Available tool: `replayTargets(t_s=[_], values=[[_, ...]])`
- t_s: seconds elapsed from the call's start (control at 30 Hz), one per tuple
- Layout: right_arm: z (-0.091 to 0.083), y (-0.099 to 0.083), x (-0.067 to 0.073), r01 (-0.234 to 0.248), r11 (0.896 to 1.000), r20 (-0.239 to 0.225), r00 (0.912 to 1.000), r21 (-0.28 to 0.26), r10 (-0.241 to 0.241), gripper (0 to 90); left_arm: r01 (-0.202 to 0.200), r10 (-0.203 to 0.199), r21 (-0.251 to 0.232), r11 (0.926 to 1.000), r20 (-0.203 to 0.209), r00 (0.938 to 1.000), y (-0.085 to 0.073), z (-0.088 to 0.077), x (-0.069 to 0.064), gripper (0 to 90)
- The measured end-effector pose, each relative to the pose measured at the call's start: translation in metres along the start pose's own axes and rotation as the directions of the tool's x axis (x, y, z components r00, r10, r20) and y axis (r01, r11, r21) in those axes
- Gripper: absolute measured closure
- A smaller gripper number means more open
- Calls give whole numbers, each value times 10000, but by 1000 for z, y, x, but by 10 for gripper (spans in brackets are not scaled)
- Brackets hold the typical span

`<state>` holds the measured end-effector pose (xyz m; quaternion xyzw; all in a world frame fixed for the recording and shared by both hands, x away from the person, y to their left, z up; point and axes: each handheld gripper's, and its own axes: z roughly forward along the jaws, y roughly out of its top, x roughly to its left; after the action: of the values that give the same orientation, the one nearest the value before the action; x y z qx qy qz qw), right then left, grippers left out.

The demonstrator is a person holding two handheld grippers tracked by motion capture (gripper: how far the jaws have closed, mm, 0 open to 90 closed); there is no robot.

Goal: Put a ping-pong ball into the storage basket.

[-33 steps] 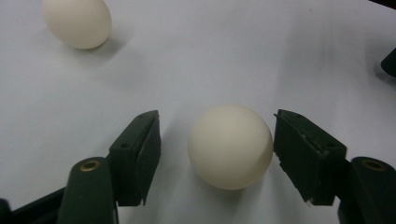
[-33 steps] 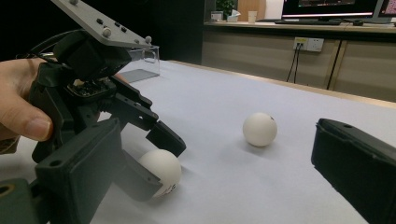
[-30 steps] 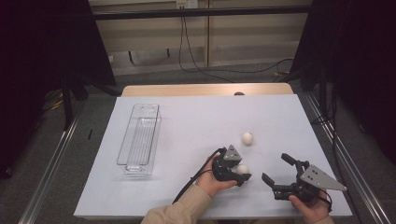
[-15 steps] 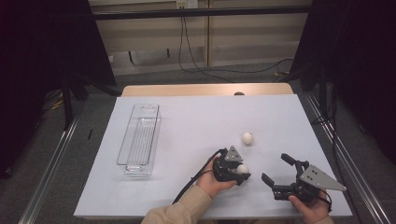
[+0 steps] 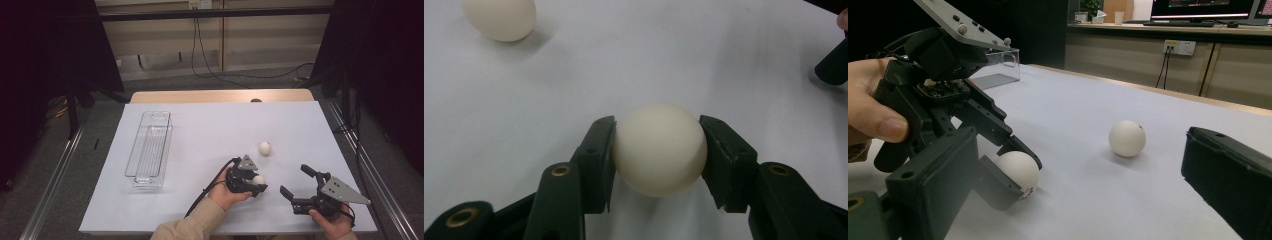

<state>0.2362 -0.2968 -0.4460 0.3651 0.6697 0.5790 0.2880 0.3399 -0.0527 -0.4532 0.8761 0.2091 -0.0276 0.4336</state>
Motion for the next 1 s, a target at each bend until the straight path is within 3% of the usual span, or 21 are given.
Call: replayTargets(t_s=[1.0], values=[[3,1,2,-55,9999,-114,9999,96,56,12,317,-318,-99,9994,-169,9993,2,-24,9,510]])
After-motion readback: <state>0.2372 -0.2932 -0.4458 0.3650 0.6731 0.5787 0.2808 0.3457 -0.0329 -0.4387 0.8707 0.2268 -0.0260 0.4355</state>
